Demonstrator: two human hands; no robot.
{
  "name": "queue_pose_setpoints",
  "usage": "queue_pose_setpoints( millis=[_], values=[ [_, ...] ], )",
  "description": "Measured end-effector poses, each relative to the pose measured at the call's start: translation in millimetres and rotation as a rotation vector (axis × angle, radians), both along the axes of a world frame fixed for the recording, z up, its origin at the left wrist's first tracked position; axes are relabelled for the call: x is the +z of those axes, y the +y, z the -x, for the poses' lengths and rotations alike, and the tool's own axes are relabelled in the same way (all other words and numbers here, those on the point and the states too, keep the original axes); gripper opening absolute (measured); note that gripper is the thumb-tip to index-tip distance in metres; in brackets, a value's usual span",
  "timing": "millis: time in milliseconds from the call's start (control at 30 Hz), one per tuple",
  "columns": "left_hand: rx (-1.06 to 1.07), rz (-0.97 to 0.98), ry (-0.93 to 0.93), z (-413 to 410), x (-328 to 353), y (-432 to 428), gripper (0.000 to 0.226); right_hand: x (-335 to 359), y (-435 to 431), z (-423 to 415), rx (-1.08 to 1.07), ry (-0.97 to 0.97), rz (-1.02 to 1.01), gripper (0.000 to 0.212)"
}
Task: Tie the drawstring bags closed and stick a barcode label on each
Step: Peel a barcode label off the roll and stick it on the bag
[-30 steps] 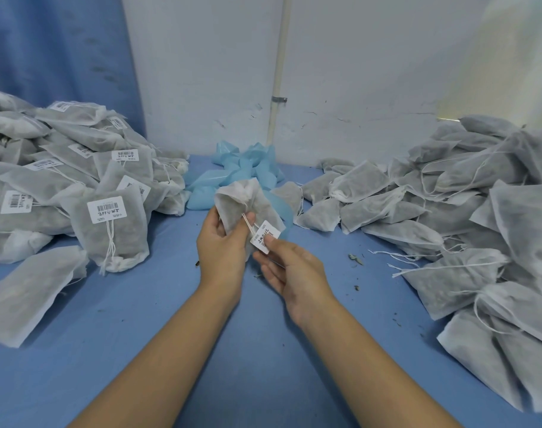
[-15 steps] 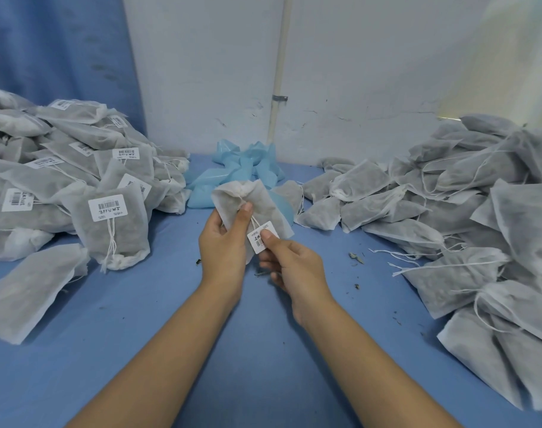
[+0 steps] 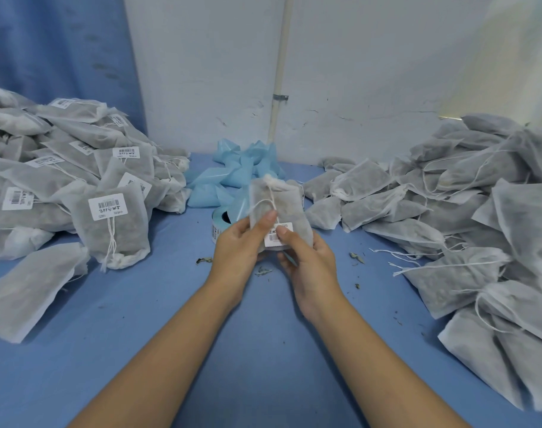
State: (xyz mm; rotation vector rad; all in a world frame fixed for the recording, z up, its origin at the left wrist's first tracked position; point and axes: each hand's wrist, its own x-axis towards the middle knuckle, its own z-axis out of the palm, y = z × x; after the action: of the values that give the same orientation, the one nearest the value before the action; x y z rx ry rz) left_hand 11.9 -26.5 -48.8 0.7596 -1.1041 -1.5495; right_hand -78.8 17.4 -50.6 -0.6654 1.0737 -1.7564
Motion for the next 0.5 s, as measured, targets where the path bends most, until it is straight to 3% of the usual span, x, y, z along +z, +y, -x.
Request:
queue_pose_setpoints(
  millis=[400,500],
  values=[
    [-0.141,-0.074,0.029,-7.0,-10.1,-6.6,0.021,0.6,-0.7,6.6,-0.058,-0.137,0.037,0.006],
    [-0.078,0.003,-0.075,-6.4,-7.2,-5.3,0.014,-0.9,-0.1,6.0,-0.056,-0.156,0.031,0.006]
  ],
)
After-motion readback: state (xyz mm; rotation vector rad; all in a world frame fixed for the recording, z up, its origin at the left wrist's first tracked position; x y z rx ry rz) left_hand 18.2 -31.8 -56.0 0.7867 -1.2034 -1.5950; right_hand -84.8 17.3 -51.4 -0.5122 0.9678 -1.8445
